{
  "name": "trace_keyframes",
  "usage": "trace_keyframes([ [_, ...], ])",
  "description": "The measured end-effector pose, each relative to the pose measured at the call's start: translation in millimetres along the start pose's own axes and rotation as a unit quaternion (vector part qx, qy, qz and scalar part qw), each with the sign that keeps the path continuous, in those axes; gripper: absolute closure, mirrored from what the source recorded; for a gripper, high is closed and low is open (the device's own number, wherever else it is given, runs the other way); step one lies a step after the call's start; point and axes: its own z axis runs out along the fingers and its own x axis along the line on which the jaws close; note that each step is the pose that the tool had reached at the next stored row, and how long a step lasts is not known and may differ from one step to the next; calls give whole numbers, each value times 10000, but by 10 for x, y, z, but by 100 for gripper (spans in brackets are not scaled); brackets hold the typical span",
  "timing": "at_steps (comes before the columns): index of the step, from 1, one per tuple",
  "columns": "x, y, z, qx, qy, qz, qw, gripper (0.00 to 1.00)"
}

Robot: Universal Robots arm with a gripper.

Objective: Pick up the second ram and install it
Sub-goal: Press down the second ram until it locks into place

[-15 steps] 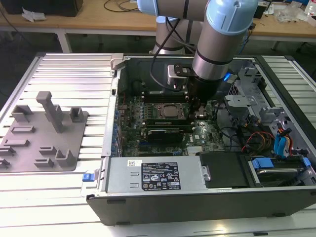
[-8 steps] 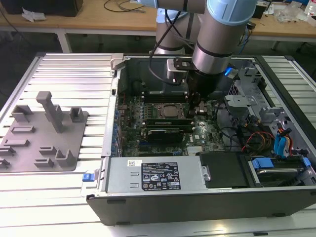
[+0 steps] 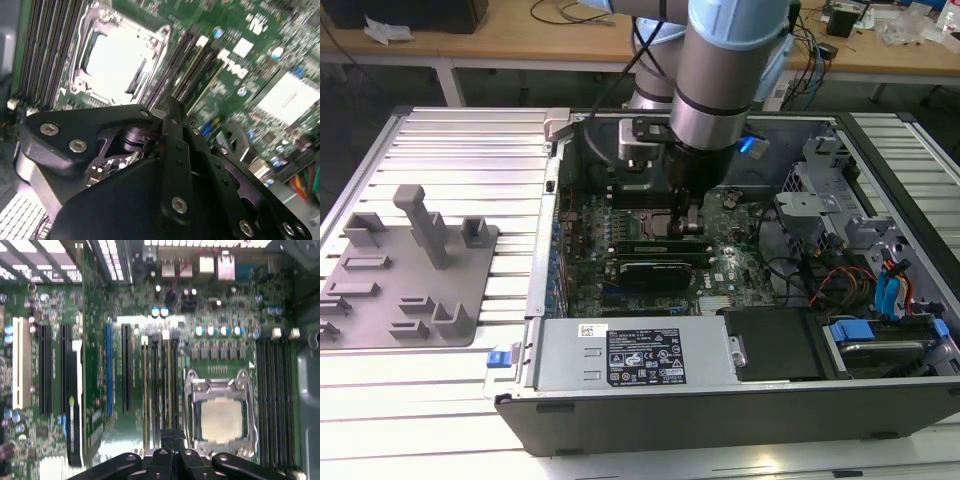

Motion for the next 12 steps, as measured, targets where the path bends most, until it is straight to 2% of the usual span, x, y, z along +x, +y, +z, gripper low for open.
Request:
trace_keyframes([
  [5,-4,218,29,1,-1,0,10000,92],
  [12,-8,344,79,-8,6,-145,9999,92],
])
